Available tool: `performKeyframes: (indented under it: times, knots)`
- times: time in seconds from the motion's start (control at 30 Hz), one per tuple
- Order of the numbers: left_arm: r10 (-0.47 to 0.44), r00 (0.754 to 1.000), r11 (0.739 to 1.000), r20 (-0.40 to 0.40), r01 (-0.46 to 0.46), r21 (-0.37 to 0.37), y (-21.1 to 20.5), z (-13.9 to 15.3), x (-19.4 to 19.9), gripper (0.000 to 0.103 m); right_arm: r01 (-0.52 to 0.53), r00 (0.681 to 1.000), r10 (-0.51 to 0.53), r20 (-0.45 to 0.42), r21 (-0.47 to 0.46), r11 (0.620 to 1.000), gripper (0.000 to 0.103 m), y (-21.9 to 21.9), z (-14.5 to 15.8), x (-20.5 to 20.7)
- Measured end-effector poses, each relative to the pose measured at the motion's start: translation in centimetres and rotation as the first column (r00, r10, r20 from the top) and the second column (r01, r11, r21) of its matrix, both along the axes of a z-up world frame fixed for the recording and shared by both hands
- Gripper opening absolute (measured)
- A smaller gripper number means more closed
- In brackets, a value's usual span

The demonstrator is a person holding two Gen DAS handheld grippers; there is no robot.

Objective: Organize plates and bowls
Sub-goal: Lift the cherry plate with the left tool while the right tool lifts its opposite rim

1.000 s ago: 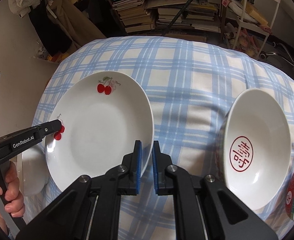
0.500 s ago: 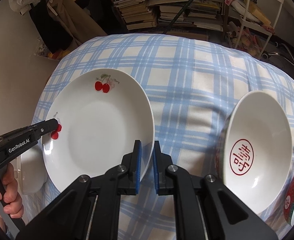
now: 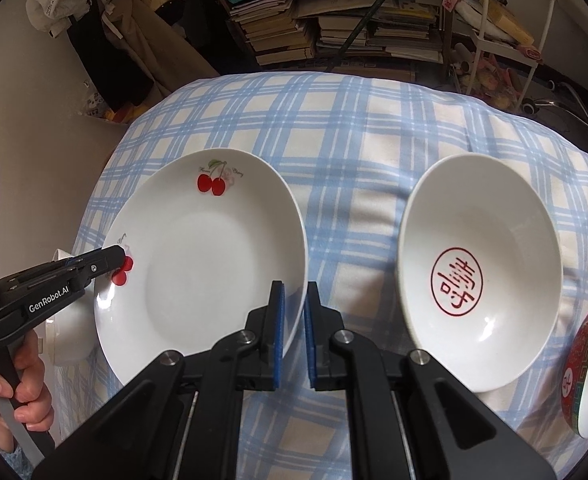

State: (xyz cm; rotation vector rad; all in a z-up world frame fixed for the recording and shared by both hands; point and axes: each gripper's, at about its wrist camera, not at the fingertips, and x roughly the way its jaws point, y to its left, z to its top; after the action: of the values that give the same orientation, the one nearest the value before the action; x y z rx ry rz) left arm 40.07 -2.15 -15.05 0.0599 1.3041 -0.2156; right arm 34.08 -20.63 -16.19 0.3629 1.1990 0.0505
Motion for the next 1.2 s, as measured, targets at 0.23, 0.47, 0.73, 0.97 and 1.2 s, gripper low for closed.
performKeyframes:
  times: [0.23, 0.47, 0.73, 0.97, 1.2]
  knots:
    - [-0.005, 1.000, 1.000, 0.007, 0.005, -0.011, -0.6, 1.1, -0.8, 0.012, 0.020, 0.999, -0.021, 0.029, 0.017, 1.000, 0.009, -0.9, 1.2, -1.1]
    - [0.001, 1.000, 1.000, 0.009, -0.001, -0.026, -1.1, 2.3, -1.8, 0.011, 0.034, 0.998, -0.035, 0.049, 0.033, 0.999, 0.009, -1.7, 2.6, -2.4]
    - [-0.001, 1.000, 0.999, 0.006, 0.001, -0.044, -1.5, 3.3, -4.2, 0.012, 0.063, 0.996, -0.066, 0.066, 0.053, 0.997, 0.008, -2.5, 4.0, -4.8]
    - [0.011, 1.000, 0.997, 0.029, -0.009, -0.078, -1.8, 4.7, -6.7, 0.012, 0.093, 0.992, -0.097, 0.086, 0.051, 0.994, 0.007, -3.2, 5.8, -7.0]
    - [0.001, 0.999, 0.994, 0.047, 0.004, -0.113, -2.6, 6.1, -9.7, 0.011, 0.122, 0.984, -0.127, 0.127, 0.040, 0.992, 0.007, -4.0, 8.0, -9.8]
